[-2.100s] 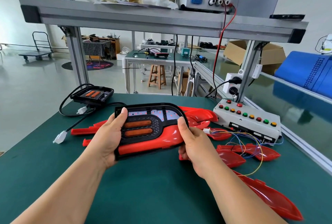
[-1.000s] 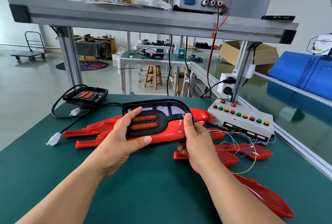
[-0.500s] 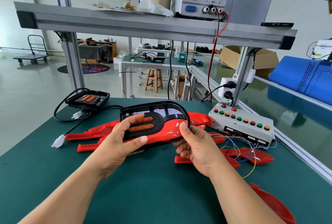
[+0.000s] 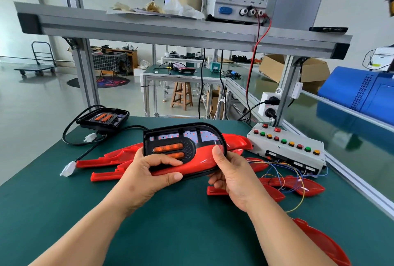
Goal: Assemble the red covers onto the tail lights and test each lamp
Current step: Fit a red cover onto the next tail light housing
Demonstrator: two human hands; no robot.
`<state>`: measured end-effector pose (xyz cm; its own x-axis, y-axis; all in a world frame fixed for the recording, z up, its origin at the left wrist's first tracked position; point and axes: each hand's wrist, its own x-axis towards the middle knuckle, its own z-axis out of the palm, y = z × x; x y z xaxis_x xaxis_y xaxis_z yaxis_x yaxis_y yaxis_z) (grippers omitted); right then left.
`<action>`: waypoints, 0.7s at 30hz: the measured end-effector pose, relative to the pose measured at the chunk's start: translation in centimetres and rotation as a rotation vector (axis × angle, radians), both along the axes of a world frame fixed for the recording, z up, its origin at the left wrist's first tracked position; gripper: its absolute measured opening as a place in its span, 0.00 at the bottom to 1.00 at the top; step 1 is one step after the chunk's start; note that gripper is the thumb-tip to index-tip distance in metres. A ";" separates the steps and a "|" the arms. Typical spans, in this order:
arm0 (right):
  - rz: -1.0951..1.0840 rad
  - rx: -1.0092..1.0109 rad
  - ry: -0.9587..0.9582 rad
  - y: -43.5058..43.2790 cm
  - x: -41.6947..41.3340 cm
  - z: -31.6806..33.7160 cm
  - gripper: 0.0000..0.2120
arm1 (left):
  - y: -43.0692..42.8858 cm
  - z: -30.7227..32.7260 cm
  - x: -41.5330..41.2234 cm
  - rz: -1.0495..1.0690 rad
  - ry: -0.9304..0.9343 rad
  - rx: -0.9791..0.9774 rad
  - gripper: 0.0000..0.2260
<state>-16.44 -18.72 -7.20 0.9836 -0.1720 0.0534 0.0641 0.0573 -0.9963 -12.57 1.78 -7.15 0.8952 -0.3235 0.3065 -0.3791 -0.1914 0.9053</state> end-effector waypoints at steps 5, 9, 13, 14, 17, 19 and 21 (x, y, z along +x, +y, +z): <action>0.010 0.060 -0.001 0.0 0.0 0.0 0.24 | 0.3 0.3 -0.2 -0.039 -0.008 -0.006 0.09; 0.045 0.163 -0.006 -0.2 0.0 0.3 0.21 | 0.3 0.2 0.0 -0.122 0.022 -0.164 0.17; 0.043 0.233 -0.027 -0.2 -0.1 0.5 0.19 | 0.3 0.1 0.6 -0.225 0.274 -0.611 0.24; 0.043 0.241 -0.032 -0.3 -0.2 0.4 0.18 | 0.3 0.1 0.7 -0.270 0.308 -0.647 0.22; 0.057 0.256 -0.045 -0.2 -0.2 0.4 0.16 | 0.3 0.1 0.7 -0.328 0.360 -0.674 0.19; 0.074 0.280 -0.045 -0.2 -0.1 0.4 0.15 | 0.3 0.0 0.8 -0.324 0.359 -0.662 0.21; 0.085 0.301 -0.043 -0.2 0.0 0.3 0.14 | 0.3 0.0 1.0 -0.310 0.353 -0.648 0.23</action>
